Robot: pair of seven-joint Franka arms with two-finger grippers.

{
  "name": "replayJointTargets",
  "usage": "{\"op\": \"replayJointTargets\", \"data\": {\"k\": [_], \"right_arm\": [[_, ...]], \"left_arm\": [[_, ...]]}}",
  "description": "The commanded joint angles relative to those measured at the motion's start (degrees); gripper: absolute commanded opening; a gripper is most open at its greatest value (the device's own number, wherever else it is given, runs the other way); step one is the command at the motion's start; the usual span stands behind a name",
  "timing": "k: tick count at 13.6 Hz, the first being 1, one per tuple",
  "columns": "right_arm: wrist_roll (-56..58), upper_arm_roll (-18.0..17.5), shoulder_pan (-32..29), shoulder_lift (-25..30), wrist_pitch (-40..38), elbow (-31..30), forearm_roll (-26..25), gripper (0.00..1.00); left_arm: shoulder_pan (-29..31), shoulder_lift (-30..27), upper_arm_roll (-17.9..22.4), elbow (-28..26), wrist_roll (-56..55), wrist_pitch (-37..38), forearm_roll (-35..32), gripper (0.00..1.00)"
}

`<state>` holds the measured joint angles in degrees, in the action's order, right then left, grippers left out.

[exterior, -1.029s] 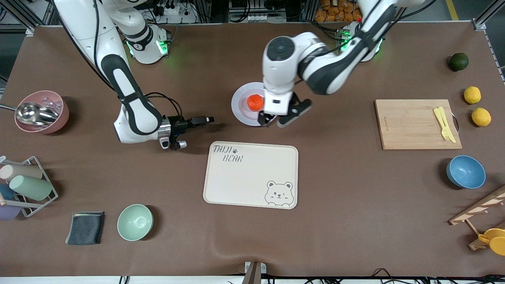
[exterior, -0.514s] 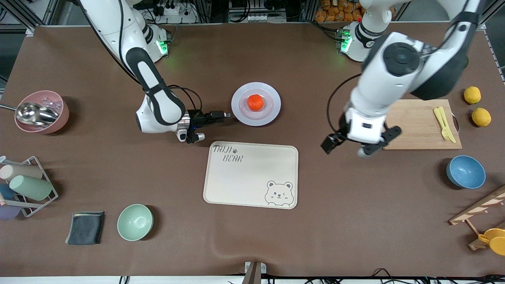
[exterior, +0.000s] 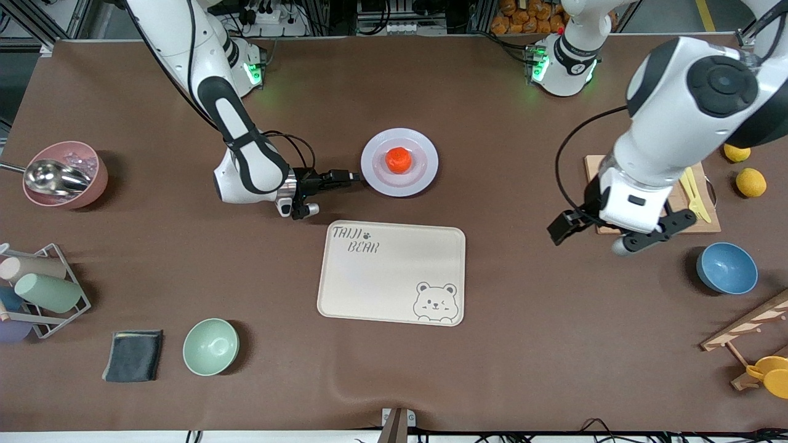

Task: Place orange and plate with both arms
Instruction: 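Withdraw the left gripper while the right gripper reaches the plate rim, then grasp the rim of the white plate with the right gripper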

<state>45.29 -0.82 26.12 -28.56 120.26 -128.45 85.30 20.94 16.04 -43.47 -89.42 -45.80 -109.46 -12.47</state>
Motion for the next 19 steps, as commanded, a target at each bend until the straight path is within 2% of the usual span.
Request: {"op": "replayJointTargets", "data": {"k": [1,3,5,8,13,15,17,19], "right_arm": [[2.7,0.4,2.4,-0.3,0.2,-0.9,3.9,0.60],[2.9,0.4,3.2,-0.7,0.2,-0.9,5.5,0.60],[3.0,0.5,3.9,-0.7,0.2,-0.8,5.9,0.58],[3.8,0.4,4.4,-0.8,0.3,-0.9,6.4,0.55],[5.9,0.5,6.8,-2.2,0.8,-0.8,10.7,0.50],[6.9,0.5,6.8,-2.6,0.8,-0.9,10.7,0.42],[7.2,0.5,6.8,-2.6,0.7,-0.9,10.7,0.28],[7.2,0.4,6.8,-2.6,0.5,-0.8,10.7,0.07]], "left_arm": [[-5.3,-3.7,7.6,0.4,4.0,2.2,2.9,1.00],[-10.9,-5.7,16.7,1.4,10.4,3.4,7.2,1.00],[-12.4,-6.8,21.6,1.4,18.5,3.5,10.0,1.00],[-18.3,-9.1,30.7,1.4,24.9,6.9,11.0,1.00],[-18.5,-10.9,34.0,3.4,30.1,15.7,11.8,1.00],[-19.0,-11.0,34.9,5.6,30.4,20.1,11.6,1.00],[-18.9,-11.1,36.4,6.5,31.5,22.5,11.9,1.00],[-19.0,-12.5,38.2,6.1,33.3,22.5,12.8,1.00]]}}
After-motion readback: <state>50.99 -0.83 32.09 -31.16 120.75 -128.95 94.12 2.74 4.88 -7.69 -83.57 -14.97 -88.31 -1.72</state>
